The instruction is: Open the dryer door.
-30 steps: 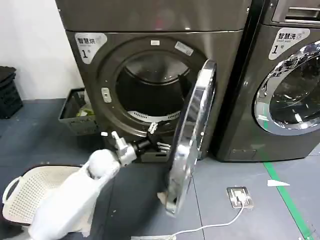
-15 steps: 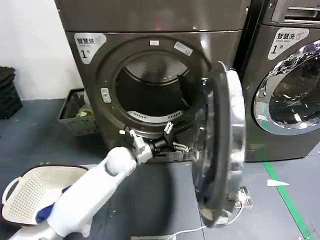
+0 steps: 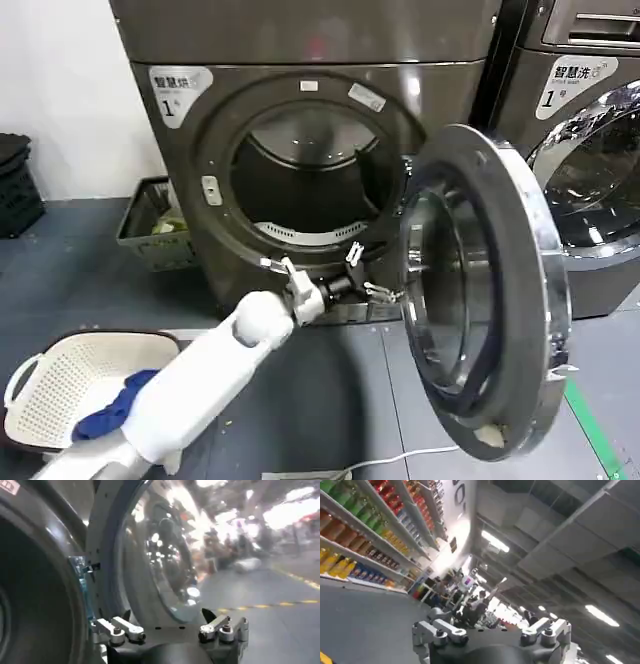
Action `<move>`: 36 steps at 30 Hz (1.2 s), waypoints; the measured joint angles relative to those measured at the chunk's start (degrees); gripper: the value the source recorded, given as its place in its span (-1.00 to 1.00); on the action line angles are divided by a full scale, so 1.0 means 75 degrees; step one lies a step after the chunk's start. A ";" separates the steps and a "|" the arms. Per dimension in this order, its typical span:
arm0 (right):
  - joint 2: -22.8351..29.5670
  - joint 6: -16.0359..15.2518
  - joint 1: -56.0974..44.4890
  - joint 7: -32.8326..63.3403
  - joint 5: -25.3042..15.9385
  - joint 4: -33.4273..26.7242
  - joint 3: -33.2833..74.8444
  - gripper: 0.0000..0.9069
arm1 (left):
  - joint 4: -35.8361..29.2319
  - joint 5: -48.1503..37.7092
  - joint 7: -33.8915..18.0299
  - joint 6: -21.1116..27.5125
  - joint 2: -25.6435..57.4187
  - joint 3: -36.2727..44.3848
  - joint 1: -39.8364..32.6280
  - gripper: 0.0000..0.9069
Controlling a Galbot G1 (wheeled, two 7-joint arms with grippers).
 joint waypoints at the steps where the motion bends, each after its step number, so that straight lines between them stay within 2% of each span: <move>1: 0.0000 -0.0003 0.0001 0.0001 0.0000 0.0003 0.0003 1.00 | 0.0026 0.0009 -0.0027 0.0016 -0.0050 0.0002 -0.0020 1.00; 13: 0.0124 -0.0034 -0.0014 0.0015 0.0017 0.0103 0.0016 1.00 | 0.0738 0.0107 -0.0129 0.0073 -0.0907 0.0278 -0.0517 1.00; 20: 0.0165 -0.0055 -0.0016 0.0015 0.0043 0.0181 0.0036 1.00 | 0.1202 0.0102 -0.0410 0.0195 -0.1403 0.0342 -0.0840 1.00; 36: 0.0183 -0.0145 0.0032 -0.0002 0.0080 0.0269 0.0035 1.00 | 0.1452 0.0125 -0.0817 0.0458 -0.2021 0.0349 -0.1095 1.00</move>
